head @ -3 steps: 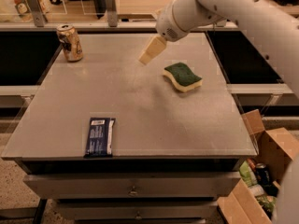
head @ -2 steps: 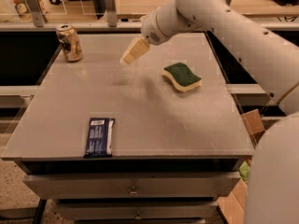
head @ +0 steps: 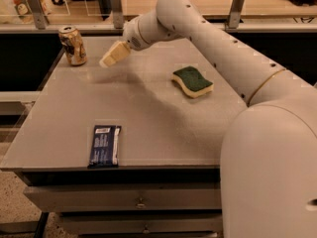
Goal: Move orange can near rxbar blueberry
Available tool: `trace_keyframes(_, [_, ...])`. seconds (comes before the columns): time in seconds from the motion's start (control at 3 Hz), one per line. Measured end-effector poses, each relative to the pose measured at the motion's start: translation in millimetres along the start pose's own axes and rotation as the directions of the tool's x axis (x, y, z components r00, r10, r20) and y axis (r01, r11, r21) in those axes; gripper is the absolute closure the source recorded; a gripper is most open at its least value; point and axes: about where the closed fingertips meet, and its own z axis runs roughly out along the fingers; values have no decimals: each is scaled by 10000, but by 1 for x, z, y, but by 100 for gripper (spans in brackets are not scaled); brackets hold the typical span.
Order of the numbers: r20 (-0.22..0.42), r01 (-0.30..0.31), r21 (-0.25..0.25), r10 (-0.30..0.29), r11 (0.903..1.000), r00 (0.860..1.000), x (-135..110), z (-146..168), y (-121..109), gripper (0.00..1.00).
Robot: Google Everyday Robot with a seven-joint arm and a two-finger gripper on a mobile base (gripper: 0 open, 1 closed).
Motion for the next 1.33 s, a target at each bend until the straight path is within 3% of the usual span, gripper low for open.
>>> trace_keyframes(0.33, [0,1,-8,-1,10000,10000,0,0,0,0])
trace_keyframes(0.67, [491,164,144,-171,9998,9986,-5,9,4,0])
trace_keyframes(1.0, [1639,490,170,-511,9987,9852,-24,41,10,0])
trace_keyframes(1.33, [2668,721,-35,-686,9974,9613,-42,71,11,0])
